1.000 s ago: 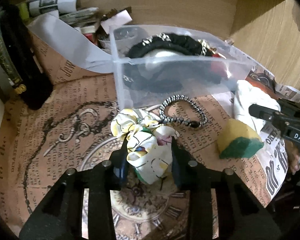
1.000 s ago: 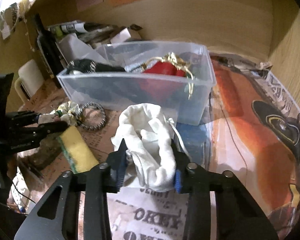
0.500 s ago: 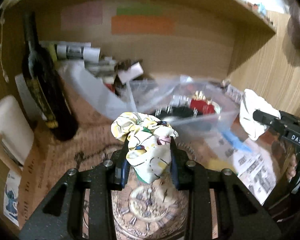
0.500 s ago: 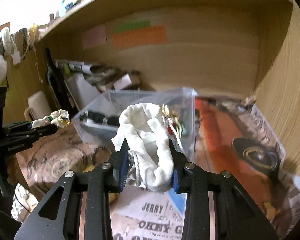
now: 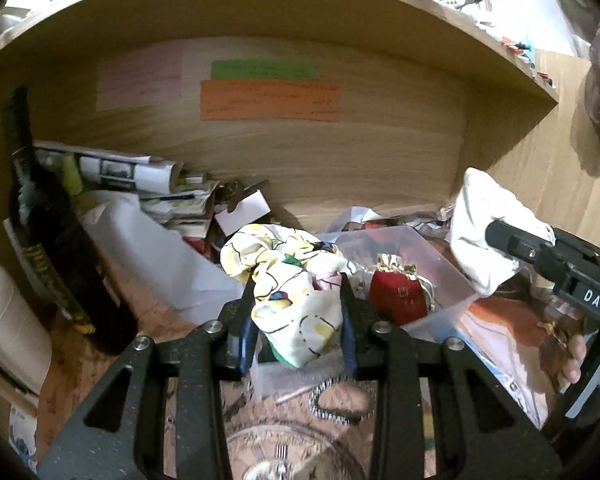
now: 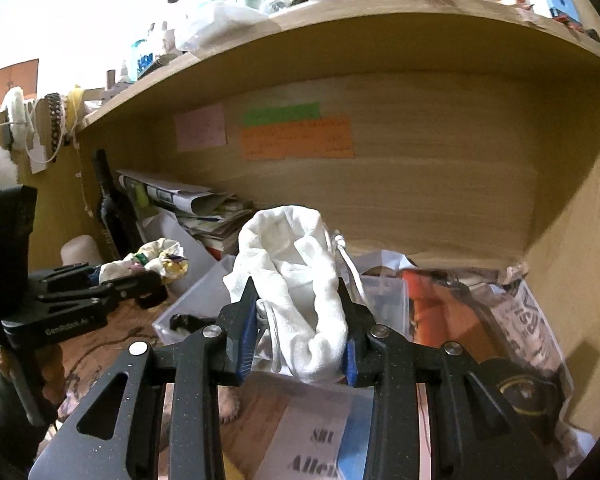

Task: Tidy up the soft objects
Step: 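Drop the white sock into the clear box with the right tool while the left tool drops the scrunchie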

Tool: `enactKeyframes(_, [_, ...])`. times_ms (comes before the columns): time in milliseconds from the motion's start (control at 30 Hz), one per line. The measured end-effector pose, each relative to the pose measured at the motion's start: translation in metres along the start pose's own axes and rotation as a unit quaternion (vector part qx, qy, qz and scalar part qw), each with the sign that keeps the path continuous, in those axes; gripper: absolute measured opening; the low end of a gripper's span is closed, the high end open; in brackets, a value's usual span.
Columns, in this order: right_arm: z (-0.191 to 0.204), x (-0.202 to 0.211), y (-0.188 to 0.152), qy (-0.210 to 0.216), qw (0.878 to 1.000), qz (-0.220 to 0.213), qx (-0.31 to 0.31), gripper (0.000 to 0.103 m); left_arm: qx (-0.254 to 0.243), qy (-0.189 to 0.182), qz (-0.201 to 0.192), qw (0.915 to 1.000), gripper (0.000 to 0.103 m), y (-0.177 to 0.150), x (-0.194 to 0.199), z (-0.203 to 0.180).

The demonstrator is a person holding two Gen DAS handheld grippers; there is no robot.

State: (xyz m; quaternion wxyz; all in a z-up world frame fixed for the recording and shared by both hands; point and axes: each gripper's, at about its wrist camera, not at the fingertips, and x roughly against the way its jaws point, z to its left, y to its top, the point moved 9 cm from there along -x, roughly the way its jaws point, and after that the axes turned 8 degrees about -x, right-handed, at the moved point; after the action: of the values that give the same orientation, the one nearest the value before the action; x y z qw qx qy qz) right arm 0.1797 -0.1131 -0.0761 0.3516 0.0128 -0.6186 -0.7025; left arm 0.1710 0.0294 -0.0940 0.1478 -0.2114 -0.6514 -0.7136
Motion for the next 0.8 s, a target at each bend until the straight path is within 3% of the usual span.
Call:
enactKeyframes(333, [-0.006, -0.041, -0.006, -0.008, 0.999, 0.036, -0.001, 0.031, -0.006, -0.009, 0.035, 0.9993, 0.034, 0.015, -0.050, 0.000])
enactKeyframes(800, [-0.014, -0.089, -0.036, -0.011, 0.995, 0.095, -0.001, 0.031, -0.013, -0.034, 0.120, 0.9921, 0.037, -0.003, -0.116, -0.008])
